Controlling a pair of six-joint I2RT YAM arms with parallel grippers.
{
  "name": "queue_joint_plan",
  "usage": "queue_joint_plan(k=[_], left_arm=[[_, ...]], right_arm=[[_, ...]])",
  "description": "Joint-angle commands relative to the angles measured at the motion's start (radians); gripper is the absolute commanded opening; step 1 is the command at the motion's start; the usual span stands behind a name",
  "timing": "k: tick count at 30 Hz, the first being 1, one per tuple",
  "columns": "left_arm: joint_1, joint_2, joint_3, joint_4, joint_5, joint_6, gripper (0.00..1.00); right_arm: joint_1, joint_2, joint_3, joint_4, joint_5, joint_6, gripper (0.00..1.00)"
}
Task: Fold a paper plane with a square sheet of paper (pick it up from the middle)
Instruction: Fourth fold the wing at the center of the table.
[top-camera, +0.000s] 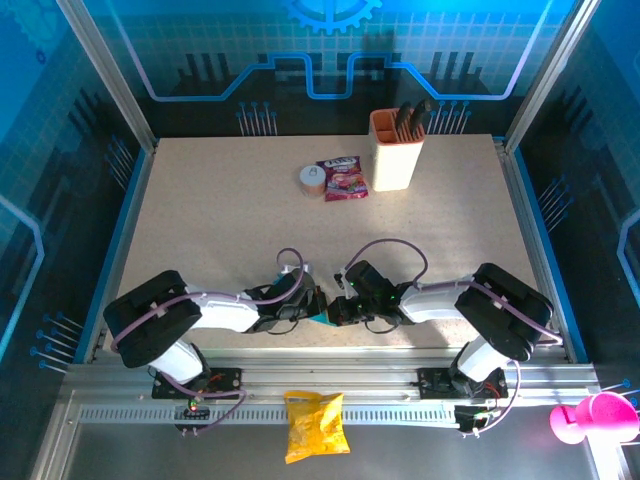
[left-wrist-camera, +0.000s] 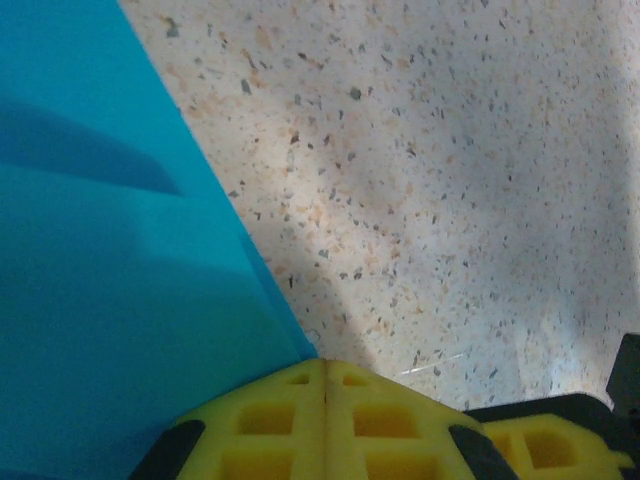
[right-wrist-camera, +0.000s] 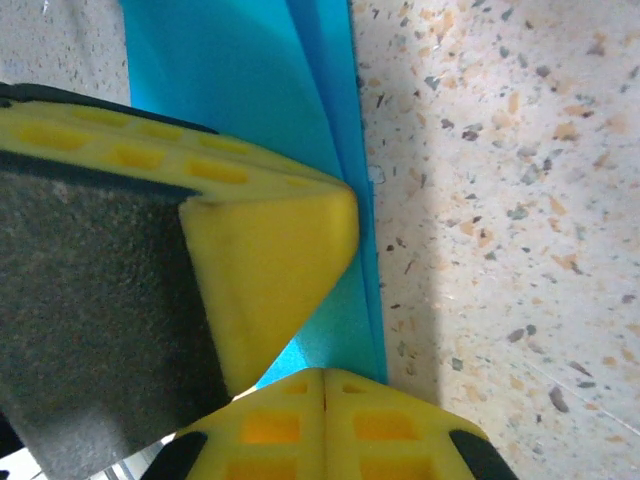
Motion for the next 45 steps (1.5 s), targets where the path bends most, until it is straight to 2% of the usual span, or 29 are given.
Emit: queue_joint_plan(k=[1, 5, 24, 45], left_arm=[[-0.008, 0.027, 0.03, -0.118, -0.064, -0.069, 0.0], [-0.002, 0.011, 0.03, -0.187, -0.106, -0.081, 0.0], [0.15, -0.038, -0.031, -0.188, -0.074, 0.029, 0.0], [0.414, -0.129, -0.158, -0.169, -0.077, 0.11, 0.01]], right_arm=[[0.037, 0.1, -0.056, -0.3, 0.064, 0.0, 0.0], [0.044, 0.131, -0.043, -0.333, 0.078, -0.004, 0.0], [0.068, 0.218, -0.03, -0.4, 0.127, 0.003, 0.0], [0.072, 0.257, -0.041, -0.366, 0.119, 0.023, 0.0]])
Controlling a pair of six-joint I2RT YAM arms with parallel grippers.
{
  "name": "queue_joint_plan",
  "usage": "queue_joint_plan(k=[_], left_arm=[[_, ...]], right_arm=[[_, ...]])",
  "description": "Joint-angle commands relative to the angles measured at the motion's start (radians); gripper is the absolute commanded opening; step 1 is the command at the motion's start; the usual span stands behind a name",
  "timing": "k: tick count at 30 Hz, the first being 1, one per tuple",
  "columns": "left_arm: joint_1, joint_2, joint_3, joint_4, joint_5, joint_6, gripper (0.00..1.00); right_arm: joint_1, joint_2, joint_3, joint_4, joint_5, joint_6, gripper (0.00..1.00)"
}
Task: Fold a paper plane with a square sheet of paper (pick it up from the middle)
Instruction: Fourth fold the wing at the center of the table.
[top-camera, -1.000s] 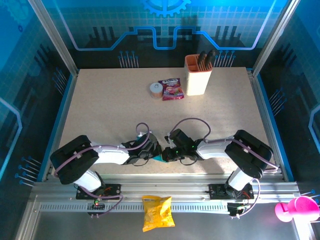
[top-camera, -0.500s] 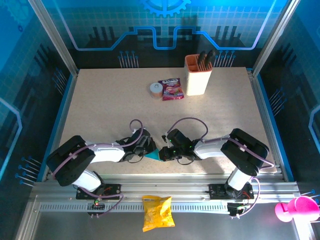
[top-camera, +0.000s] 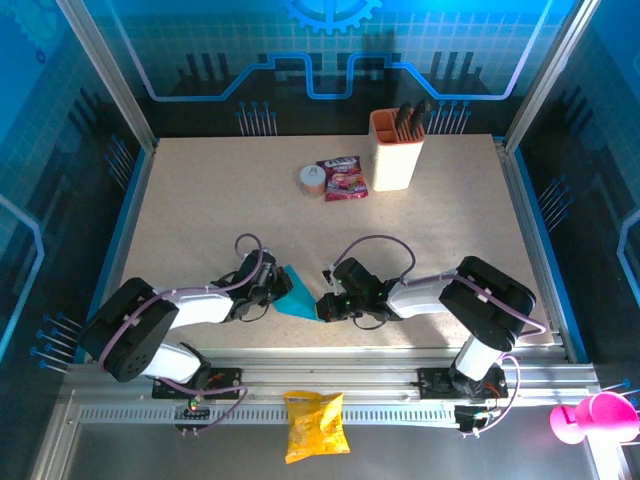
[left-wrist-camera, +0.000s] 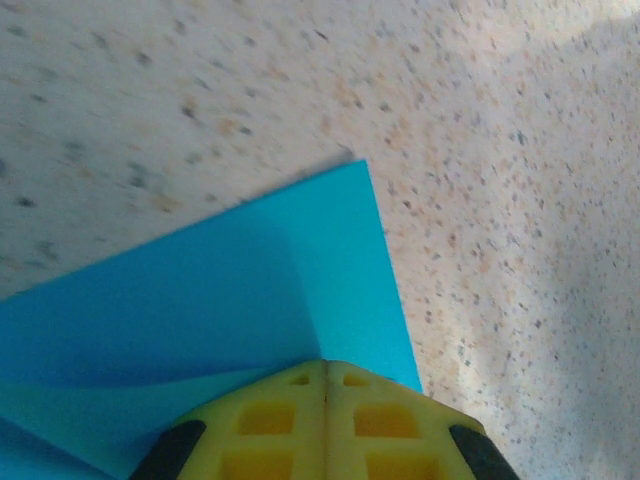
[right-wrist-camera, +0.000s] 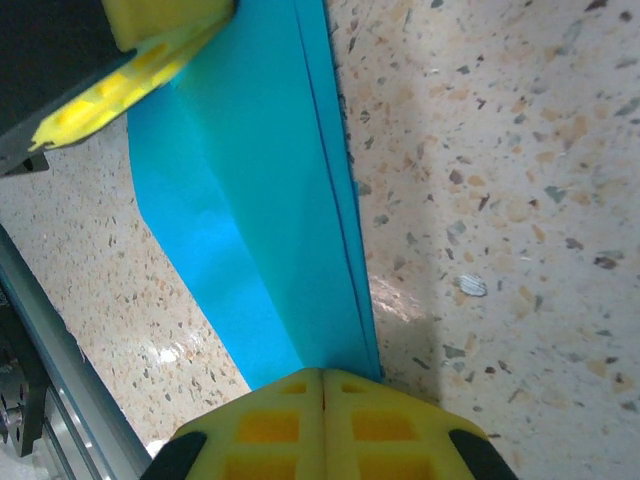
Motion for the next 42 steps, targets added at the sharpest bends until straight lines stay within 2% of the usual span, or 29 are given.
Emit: queue_joint_plan(k=[1, 10, 15, 26, 31, 37, 39, 42], left_arm=[[0.073, 0.001, -0.058, -0.111, -0.145, 0.034, 0.01], [0.174, -0.007, -0.104, -0.084, -0.166, 0.009, 0.02], [0.189, 0.022, -0.08, -0.088, -0.171, -0.023, 0.02], [0.241, 0.065, 0.067, -0.326, -0.18, -0.228, 0.03], [0.267, 0.068, 0.126, -0.395, -0.196, -0.262, 0.07], [0.346, 0.047, 0.166, -0.43, -0.191, -0.238, 0.09], [0.37, 0.018, 0.171, -0.405, -0.163, -0.181, 0.09], [0.347, -0.064, 0.2, -0.432, -0.146, -0.086, 0.09]], right_arm=[[0.038, 0.157, -0.113, -0.406, 0.091, 0.011, 0.0], [0.038, 0.16, -0.118, -0.393, 0.087, 0.01, 0.0], [0.038, 0.153, -0.121, -0.39, 0.085, 0.011, 0.0], [0.031, 0.125, -0.147, -0.376, 0.089, 0.009, 0.0], [0.026, 0.119, -0.154, -0.372, 0.087, 0.003, 0.0], [0.021, 0.114, -0.165, -0.36, 0.083, 0.0, 0.0], [0.019, 0.114, -0.169, -0.357, 0.079, -0.001, 0.0], [0.016, 0.114, -0.169, -0.35, 0.076, -0.003, 0.0]])
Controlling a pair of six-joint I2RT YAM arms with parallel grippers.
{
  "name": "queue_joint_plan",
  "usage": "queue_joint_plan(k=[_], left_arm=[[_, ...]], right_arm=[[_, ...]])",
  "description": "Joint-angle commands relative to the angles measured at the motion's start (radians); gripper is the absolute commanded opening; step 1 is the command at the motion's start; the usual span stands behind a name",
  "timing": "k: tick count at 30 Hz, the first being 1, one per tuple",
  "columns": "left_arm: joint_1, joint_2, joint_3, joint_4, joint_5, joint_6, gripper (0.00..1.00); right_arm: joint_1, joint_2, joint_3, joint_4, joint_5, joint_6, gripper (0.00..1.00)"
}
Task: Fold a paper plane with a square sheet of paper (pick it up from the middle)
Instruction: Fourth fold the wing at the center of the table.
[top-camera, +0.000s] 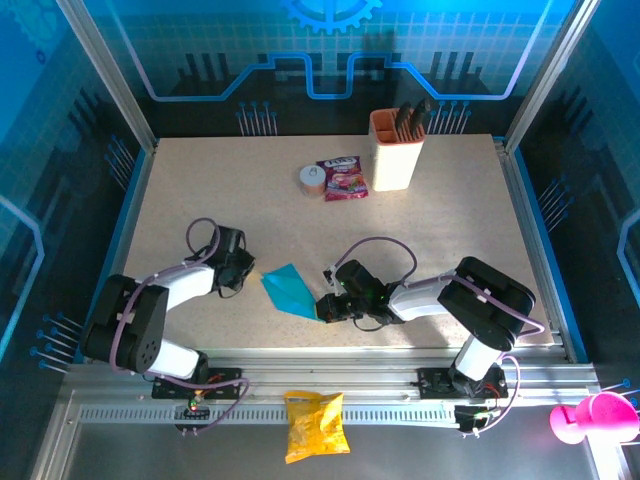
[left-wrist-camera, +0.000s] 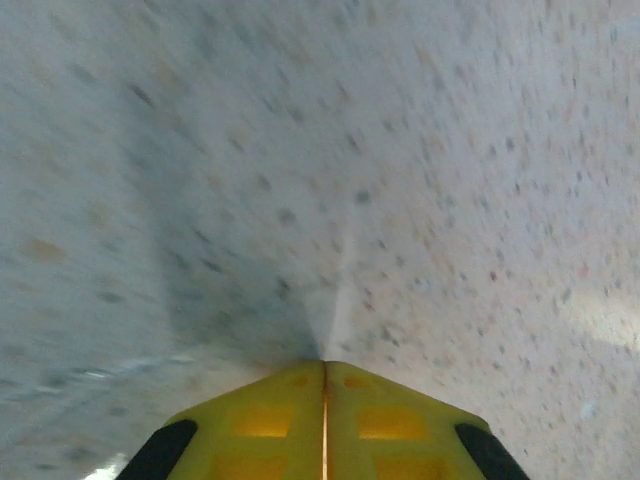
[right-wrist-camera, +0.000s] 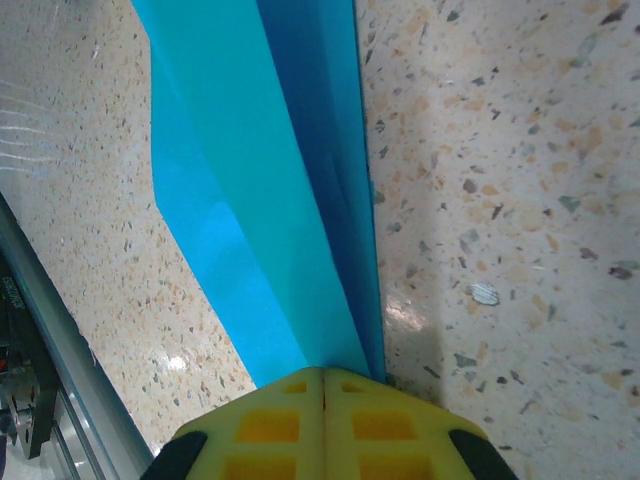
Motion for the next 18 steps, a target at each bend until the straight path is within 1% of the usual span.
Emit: queue_joint_plan(k=[1, 4, 7, 10, 12, 14, 18], left_arm=[[-0.02, -0.1, 0.038, -0.093, -0.049, 0.117, 0.08], [-0.123, -0.192, 0.035, -0.116, -0.042, 0.134, 0.08], [-0.245, -0.247, 0.003, -0.083, -0.043, 0.095, 0.09], [-0.346, -0.243, -0.026, -0.022, -0.05, 0.029, 0.09], [-0.399, -0.219, -0.029, -0.002, -0.079, 0.0, 0.09], [-0.429, -0.19, -0.027, 0.004, -0.122, -0.014, 0.08], [-0.433, -0.14, -0.043, 0.017, -0.168, -0.053, 0.08]], right_arm=[[0.015, 0.113, -0.127, -0.438, 0.074, -0.01, 0.0], [0.014, 0.113, -0.123, -0.438, 0.072, -0.013, 0.0], [0.013, 0.121, -0.112, -0.443, 0.07, -0.018, 0.0], [0.012, 0.131, -0.106, -0.444, 0.07, -0.021, 0.0], [0.012, 0.137, -0.102, -0.449, 0.068, -0.025, 0.0], [0.011, 0.142, -0.101, -0.451, 0.068, -0.024, 0.0], [0.011, 0.147, -0.099, -0.449, 0.064, -0.025, 0.0]])
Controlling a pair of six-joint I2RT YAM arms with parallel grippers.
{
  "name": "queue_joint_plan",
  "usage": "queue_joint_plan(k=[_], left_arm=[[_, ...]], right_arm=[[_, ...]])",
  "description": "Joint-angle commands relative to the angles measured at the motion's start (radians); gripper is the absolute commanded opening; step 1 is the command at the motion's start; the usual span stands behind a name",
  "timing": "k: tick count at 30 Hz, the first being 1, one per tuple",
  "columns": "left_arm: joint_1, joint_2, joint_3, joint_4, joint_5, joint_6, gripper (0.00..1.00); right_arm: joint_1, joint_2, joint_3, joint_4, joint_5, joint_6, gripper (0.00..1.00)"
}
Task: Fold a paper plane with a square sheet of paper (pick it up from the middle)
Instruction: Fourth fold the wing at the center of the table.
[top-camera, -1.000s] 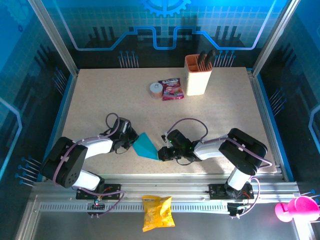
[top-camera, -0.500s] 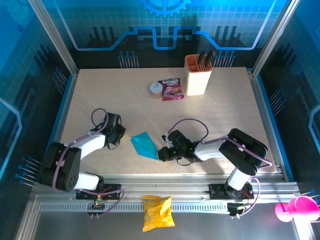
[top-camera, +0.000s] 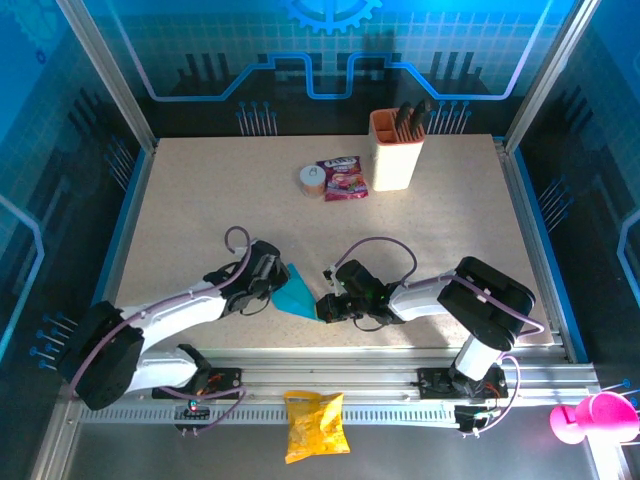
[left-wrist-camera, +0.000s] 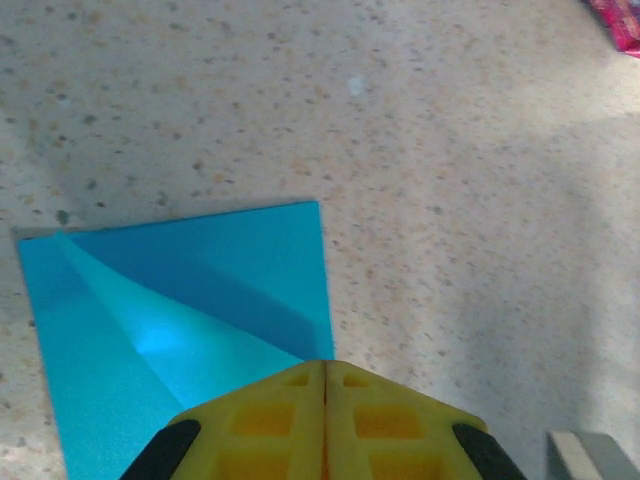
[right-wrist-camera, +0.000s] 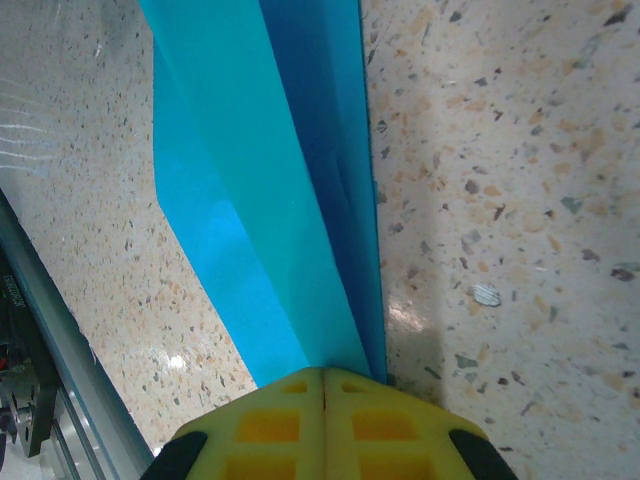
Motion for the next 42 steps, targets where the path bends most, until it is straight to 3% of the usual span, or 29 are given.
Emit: queue_joint_plan(k=[1, 18, 23, 30, 37, 42], left_arm=[[-0.004, 0.034, -0.034, 0.004, -0.091, -0.064, 0.07], [0.029, 0.142, -0.056, -0.101, -0.255, -0.231, 0.05], [0.049, 0.059, -0.06, -0.086, -0.247, -0.162, 0.03], [-0.049, -0.086, -0.057, -0.027, -0.21, -0.061, 0.01], [-0.054, 0.06, -0.032, 0.073, -0.179, -0.085, 0.0], [-0.053, 0.149, -0.023, 0.05, -0.241, -0.154, 0.0]], right_arm=[[0.011, 0.146, -0.097, -0.454, 0.067, -0.022, 0.0], [0.003, 0.156, -0.115, -0.439, 0.054, -0.034, 0.0], [0.004, 0.155, -0.115, -0.44, 0.053, -0.034, 0.0], [0.004, 0.17, -0.1, -0.438, 0.045, -0.034, 0.0], [0.003, 0.186, -0.095, -0.436, 0.044, -0.029, 0.0], [0.005, 0.179, -0.097, -0.447, 0.044, -0.028, 0.0]])
